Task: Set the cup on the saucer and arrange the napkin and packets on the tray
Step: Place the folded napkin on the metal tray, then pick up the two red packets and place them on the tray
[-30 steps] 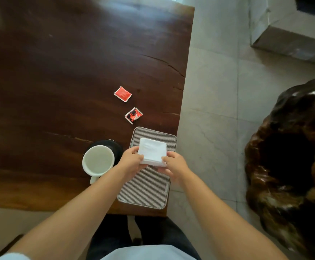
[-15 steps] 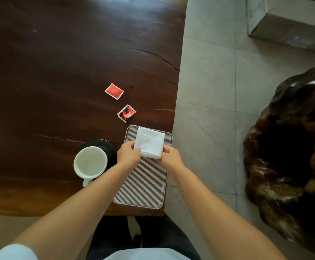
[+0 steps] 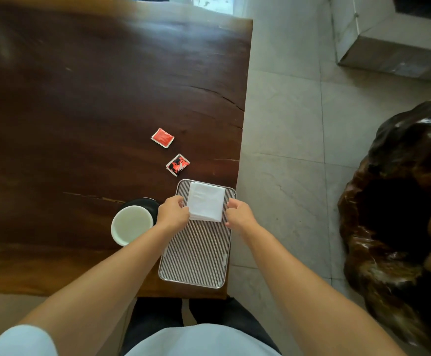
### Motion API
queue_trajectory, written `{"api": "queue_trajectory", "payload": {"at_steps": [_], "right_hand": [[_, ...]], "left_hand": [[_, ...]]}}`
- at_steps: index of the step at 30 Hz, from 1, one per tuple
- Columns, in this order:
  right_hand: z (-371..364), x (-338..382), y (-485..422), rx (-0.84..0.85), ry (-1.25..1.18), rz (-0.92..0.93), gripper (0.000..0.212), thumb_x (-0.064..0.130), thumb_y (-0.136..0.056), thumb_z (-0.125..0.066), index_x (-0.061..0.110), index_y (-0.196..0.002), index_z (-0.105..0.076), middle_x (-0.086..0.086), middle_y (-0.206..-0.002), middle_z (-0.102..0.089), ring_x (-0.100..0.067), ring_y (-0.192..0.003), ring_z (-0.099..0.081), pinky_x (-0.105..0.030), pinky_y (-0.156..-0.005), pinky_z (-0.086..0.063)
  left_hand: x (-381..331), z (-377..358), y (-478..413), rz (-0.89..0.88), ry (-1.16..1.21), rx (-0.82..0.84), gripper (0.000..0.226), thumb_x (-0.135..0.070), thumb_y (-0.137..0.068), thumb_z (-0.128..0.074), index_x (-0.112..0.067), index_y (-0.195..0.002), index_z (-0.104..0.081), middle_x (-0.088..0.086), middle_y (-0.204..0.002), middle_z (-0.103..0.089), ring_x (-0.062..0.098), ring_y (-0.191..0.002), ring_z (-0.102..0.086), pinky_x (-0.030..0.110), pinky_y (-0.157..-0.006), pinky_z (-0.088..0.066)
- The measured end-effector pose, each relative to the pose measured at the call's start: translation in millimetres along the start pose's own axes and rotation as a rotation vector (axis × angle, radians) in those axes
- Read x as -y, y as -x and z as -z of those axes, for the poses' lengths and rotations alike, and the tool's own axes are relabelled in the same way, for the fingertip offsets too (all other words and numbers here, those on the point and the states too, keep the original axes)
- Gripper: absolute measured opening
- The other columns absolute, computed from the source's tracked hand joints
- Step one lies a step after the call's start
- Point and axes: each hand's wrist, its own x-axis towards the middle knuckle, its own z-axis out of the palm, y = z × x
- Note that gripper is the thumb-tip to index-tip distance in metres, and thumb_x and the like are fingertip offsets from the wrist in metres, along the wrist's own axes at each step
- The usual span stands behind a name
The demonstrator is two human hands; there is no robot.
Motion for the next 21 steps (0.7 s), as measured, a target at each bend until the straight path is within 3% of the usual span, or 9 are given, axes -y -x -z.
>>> {"api": "queue_trajectory", "payload": {"at_steps": [2, 4, 6, 9, 12, 17, 21], "right_hand": [[4, 8, 1, -0.036, 0.009, 0.007, 0.040, -0.004, -0.093, -0.046, -0.006, -0.133, -0.054, -0.012, -0.118, -0.066, -0.034, -0.116, -0.059, -0.053, -0.103, -0.047], [5, 16, -6, -0.048, 0.065, 0.029, 0.040, 0.000, -0.091, -0.048, 0.004, -0.130, -0.060, -0.002, -0.103, -0.067, -0.025, -0.104, -0.061, -0.049, -0.098, -0.052], [5, 21, -21, -0.055, 0.129, 0.073, 0.040, 0.007, -0.086, -0.052, 0.012, -0.124, -0.064, -0.008, -0.113, -0.068, -0.025, -0.099, -0.065, -0.047, -0.093, -0.056], [-1, 37, -36, -0.032, 0.189, 0.112, 0.035, 0.009, -0.086, -0.054, 0.011, -0.119, -0.065, -0.009, -0.106, -0.067, -0.025, -0.081, -0.066, -0.040, -0.079, -0.060], [-13, 68, -30, -0.025, 0.299, 0.172, 0.032, 0.009, -0.089, -0.056, 0.014, -0.120, -0.066, -0.009, -0.111, -0.067, -0.026, -0.088, -0.069, -0.039, -0.074, -0.062], [-38, 99, -44, 0.019, 0.460, 0.254, 0.031, 0.013, -0.091, -0.060, 0.015, -0.121, -0.065, -0.006, -0.115, -0.069, -0.025, -0.097, -0.069, -0.041, -0.083, -0.061], [-57, 115, -68, 0.042, 0.538, 0.281, 0.033, 0.015, -0.093, -0.062, 0.013, -0.126, -0.063, -0.008, -0.119, -0.067, -0.023, -0.106, -0.064, -0.033, -0.089, -0.056]], "left_hand": [[-8, 11, 2, -0.006, -0.018, -0.020, 0.039, -0.019, -0.094, -0.057, -0.010, -0.131, -0.062, 0.012, -0.131, -0.065, 0.031, -0.123, -0.058, 0.035, -0.101, -0.044], [-16, 24, 0, -0.039, -0.055, -0.037, 0.036, -0.020, -0.093, -0.058, -0.008, -0.126, -0.065, 0.013, -0.128, -0.067, 0.032, -0.122, -0.059, 0.034, -0.098, -0.045], [-25, 39, -2, -0.077, -0.081, -0.068, 0.032, -0.021, -0.092, -0.059, -0.009, -0.121, -0.068, 0.013, -0.124, -0.069, 0.033, -0.121, -0.060, 0.033, -0.097, -0.045], [-33, 62, -11, -0.112, -0.115, -0.125, 0.032, -0.023, -0.093, -0.060, -0.010, -0.121, -0.067, 0.013, -0.125, -0.069, 0.033, -0.120, -0.060, 0.035, -0.098, -0.045], [-35, 85, -25, -0.114, -0.140, -0.173, 0.033, -0.026, -0.094, -0.060, -0.012, -0.124, -0.065, 0.011, -0.126, -0.068, 0.030, -0.117, -0.062, 0.037, -0.096, -0.048], [-37, 106, -53, -0.109, -0.155, -0.208, 0.036, -0.026, -0.097, -0.061, -0.010, -0.129, -0.061, 0.011, -0.130, -0.066, 0.029, -0.119, -0.062, 0.038, -0.096, -0.050], [-37, 111, -80, -0.133, -0.202, -0.192, 0.036, -0.027, -0.097, -0.061, -0.014, -0.130, -0.060, 0.009, -0.129, -0.066, 0.027, -0.115, -0.063, 0.036, -0.091, -0.053]]}}
